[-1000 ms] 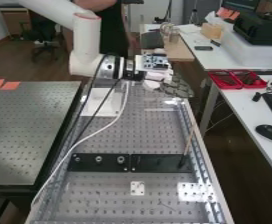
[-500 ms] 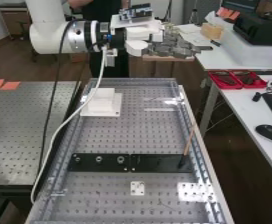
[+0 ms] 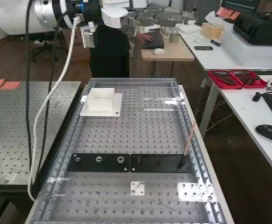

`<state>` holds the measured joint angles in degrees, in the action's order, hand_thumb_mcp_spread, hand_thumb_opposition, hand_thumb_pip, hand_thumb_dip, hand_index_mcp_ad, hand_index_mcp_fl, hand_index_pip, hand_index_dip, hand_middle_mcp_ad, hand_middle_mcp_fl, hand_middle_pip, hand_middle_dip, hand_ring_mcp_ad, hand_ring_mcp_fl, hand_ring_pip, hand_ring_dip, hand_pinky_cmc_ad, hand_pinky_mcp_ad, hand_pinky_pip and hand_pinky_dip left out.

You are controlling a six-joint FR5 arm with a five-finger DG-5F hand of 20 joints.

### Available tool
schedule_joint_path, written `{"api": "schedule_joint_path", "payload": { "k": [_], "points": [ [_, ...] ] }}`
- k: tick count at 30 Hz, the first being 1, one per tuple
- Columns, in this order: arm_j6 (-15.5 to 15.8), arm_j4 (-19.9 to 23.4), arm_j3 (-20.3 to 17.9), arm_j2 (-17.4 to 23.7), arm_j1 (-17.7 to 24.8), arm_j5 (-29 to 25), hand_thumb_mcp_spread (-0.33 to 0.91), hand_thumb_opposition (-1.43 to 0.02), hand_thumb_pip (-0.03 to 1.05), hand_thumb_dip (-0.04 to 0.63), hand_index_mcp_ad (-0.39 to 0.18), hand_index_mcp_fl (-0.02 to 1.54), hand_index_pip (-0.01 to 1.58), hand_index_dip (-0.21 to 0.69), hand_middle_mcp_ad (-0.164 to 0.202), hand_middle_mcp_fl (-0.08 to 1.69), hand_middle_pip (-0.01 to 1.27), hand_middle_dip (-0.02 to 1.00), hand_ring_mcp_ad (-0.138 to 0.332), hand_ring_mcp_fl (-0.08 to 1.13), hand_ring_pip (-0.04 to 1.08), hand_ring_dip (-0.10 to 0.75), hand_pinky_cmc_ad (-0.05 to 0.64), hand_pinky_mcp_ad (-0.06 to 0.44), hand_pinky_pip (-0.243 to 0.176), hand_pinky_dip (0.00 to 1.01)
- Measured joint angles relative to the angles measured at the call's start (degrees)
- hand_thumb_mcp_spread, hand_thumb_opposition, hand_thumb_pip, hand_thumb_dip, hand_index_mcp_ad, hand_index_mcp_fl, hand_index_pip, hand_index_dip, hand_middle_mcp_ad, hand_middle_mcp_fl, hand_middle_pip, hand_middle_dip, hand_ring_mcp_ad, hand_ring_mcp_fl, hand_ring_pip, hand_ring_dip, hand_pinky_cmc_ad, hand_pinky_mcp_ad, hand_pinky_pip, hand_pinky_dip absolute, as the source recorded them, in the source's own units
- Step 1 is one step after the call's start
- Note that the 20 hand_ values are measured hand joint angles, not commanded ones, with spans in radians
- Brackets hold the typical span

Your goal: Grab the drill bit and place it in the clear container

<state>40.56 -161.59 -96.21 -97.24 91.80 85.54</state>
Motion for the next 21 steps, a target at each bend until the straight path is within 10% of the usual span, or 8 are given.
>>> {"api": "schedule_joint_path", "payload": {
  "k": [21],
  "points": [
    [-0.1,0.3,1.2,-0.4,-1.0,1.2,0.29,-0.67,0.27,0.07,-0.073,0.31,0.04,0.422,0.075,0.1,0.12,0.21,0.215,0.03,0.1,0.054,0.232,0.171,-0.113,0.18]
  ]
}}
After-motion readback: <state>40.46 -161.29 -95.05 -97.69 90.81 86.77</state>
